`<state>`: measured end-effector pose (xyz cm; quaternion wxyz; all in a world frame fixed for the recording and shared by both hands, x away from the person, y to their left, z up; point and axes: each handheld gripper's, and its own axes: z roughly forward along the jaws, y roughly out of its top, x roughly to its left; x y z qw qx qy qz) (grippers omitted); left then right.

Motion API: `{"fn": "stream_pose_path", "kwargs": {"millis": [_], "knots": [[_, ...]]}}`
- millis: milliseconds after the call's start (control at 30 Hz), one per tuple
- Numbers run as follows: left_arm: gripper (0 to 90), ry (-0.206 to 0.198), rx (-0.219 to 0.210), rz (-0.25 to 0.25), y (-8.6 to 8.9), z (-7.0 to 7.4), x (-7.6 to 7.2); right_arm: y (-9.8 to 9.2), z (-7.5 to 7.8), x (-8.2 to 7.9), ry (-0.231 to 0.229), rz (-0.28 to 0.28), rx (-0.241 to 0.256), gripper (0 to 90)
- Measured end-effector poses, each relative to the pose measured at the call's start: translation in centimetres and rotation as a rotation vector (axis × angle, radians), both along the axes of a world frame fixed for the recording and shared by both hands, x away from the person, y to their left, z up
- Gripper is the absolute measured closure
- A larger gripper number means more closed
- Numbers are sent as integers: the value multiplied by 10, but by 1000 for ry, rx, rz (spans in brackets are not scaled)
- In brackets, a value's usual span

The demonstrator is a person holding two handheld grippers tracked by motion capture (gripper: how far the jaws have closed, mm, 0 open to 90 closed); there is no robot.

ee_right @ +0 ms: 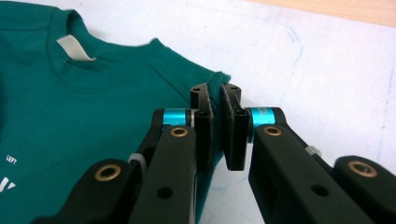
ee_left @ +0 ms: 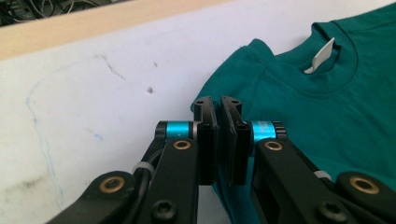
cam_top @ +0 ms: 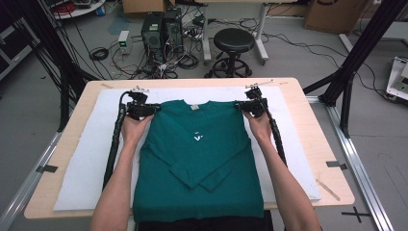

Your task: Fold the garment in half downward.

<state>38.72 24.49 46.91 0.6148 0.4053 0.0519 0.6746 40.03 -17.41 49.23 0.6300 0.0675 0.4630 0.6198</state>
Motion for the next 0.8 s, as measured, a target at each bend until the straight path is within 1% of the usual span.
{"fn": "stream_pose_path", "kwargs": {"millis": [100, 133, 200, 300, 367, 400, 433, 500, 533, 567, 700, 800], "knots": [[852, -22, 2, -3, -2, 4, -10, -4, 7, -3, 9, 21, 14, 856], [852, -30, 1, 3, -2, 5, -13, -5, 8, -5, 6, 27, 14, 856], [851, -42, 1, 2, -4, 6, -19, -6, 9, -10, -14, 33, 27, 856], [851, -71, -2, -7, -5, 8, -26, -8, 11, -17, -33, 42, 27, 856], [851, -88, -4, -13, -5, 8, -29, -9, 11, -20, -43, 49, 32, 855], [851, -89, -6, -21, -4, 8, -31, -9, 11, -22, -44, 54, 33, 855], [851, -95, -8, -32, -3, 8, -33, -9, 12, -24, -38, 54, 29, 855], [850, -114, -12, -34, -3, 7, -37, -10, 13, -30, -54, 57, 19, 855], [850, -125, -13, -30, -4, 6, -38, -10, 12, -33, -73, 58, 19, 855], [850, -130, -12, -24, -4, 6, -40, -10, 11, -34, -80, 57, 20, 855], [850, -129, -1, -19, -5, 2, -39, -13, 8, -34, -58, 81, 2, 854], [849, -116, 11, -14, -4, -2, -36, -13, 4, -33, -49, 81, -19, 854]]}}
